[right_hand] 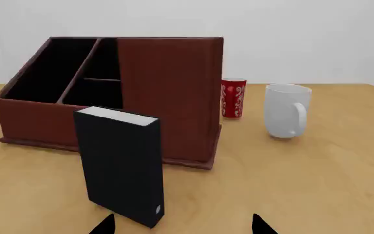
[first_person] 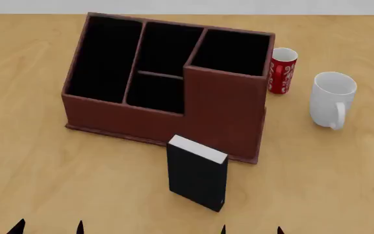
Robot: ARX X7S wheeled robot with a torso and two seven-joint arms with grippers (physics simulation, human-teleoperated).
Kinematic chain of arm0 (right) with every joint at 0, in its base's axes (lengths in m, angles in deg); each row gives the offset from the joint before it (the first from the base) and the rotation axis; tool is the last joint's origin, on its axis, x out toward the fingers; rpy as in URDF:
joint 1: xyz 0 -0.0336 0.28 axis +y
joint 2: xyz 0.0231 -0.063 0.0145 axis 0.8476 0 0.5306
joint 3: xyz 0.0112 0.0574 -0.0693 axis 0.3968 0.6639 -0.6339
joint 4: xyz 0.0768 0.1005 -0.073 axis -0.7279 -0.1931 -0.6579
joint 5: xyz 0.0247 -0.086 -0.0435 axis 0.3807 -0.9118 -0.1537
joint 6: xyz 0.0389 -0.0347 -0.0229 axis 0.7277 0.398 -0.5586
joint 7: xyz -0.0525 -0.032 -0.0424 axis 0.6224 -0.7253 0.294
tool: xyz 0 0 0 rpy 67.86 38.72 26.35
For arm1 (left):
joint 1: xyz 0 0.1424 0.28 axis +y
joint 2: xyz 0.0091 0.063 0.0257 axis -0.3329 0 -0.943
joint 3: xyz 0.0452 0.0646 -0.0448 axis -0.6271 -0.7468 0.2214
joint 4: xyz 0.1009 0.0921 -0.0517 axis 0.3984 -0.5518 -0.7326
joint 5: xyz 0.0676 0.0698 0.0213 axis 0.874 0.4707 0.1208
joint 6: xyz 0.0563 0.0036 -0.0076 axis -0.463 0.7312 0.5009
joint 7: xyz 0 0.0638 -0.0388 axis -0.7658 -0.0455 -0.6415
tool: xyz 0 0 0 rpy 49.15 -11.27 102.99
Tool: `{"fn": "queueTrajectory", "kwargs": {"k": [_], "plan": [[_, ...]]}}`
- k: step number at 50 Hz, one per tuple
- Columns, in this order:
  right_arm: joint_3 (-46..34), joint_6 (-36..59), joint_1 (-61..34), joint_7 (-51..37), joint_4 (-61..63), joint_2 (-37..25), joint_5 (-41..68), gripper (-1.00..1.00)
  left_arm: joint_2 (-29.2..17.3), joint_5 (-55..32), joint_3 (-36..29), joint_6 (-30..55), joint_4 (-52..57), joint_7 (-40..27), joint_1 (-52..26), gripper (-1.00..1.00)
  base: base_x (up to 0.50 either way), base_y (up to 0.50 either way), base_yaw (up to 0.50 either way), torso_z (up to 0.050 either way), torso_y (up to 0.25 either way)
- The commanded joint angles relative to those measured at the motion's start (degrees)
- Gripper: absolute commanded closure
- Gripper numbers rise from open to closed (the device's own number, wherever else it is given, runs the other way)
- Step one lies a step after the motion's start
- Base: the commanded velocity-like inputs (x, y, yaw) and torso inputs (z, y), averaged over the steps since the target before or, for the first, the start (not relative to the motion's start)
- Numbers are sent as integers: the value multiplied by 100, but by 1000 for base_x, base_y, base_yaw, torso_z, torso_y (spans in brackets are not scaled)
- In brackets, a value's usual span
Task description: Pick up the book and place it in the right compartment of the caddy.
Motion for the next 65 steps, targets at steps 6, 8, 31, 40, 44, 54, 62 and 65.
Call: {"fn": "queueTrajectory", "kwargs": {"k": [6,8,31,40,44,54,62,65], "plan": [[-779,-36,-71,-755,-36,-631,621,-100,-157,-169,-182,32,10,-180,-2,-100,0,0,0,0,0],[-792,-36,-79,-764,-42,-638,635,-100,-191,-199,-221,33,11,-223,-3,-100,0,0,0,0,0],[-771,1077,-257,-999,1598,-1049,731,-100,-302,-823,-374,-1015,-364,-244,-39,-100,0,0,0,0,0],[-619,2138,-780,-1039,2842,-1338,921,-100,-320,-945,-471,-2256,-852,-64,-128,-100,0,0,0,0,0],[-580,2487,-1060,-1073,3148,-1408,971,-100,-324,-995,-509,-2670,-1029,-18,-170,-100,0,0,0,0,0],[-470,3488,-1786,-1173,3916,-1560,1144,-100,-335,-948,-577,-3509,-1397,-44,-270,-100,0,0,0,0,0],[-416,4128,-2213,-1228,4301,-1669,1254,-100,-350,-806,-602,-3893,-1577,-206,-324,-100,0,0,0,0,0],[-379,4321,-2333,-1257,4473,-1706,1292,-100,-332,-747,-585,-4139,-1690,-294,-358,-100,0,0,0,0,0]]}}
